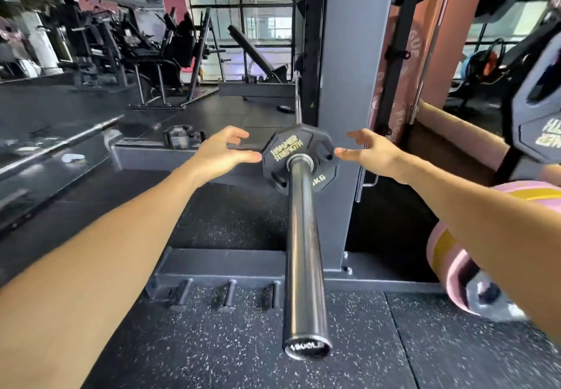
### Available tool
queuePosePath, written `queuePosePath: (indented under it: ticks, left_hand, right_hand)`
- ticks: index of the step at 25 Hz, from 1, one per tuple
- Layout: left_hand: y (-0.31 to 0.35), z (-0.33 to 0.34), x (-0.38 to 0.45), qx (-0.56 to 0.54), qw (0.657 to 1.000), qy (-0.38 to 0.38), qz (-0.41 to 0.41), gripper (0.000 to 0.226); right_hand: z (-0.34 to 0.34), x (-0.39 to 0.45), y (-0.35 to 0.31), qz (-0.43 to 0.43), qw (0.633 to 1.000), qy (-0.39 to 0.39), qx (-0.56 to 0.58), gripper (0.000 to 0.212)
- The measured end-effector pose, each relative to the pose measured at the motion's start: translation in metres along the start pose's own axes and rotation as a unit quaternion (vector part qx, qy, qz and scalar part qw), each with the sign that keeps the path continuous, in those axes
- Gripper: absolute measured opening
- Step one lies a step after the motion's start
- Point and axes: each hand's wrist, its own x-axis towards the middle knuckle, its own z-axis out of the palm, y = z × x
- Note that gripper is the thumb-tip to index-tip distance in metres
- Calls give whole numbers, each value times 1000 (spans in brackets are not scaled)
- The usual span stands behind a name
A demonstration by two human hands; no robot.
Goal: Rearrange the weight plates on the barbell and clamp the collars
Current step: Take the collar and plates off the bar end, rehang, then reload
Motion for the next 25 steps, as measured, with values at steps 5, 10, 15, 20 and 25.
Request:
queuePosePath:
  ticks: [5,10,15,20,25]
  left_hand:
    - [-43,23,-9,-1,999,-12,-31,67]
    - [-63,44,22,38,997,-36,-56,75]
    - [-66,69,55,58,994,-69,-67,80]
    - [-65,86,76,13,1000,-25,-13,44]
    - [-49,91,96,34,998,39,35,33]
  right_hand:
    - [37,-8,34,24,999,-22,-6,83]
    - [49,21,33,-4,999,19,-44,76]
    - [55,52,18,-113,973,82,-184,64]
    - [67,68,21,-87,942,187,-265,37]
    - [65,85,18,58,954,133,-264,30]
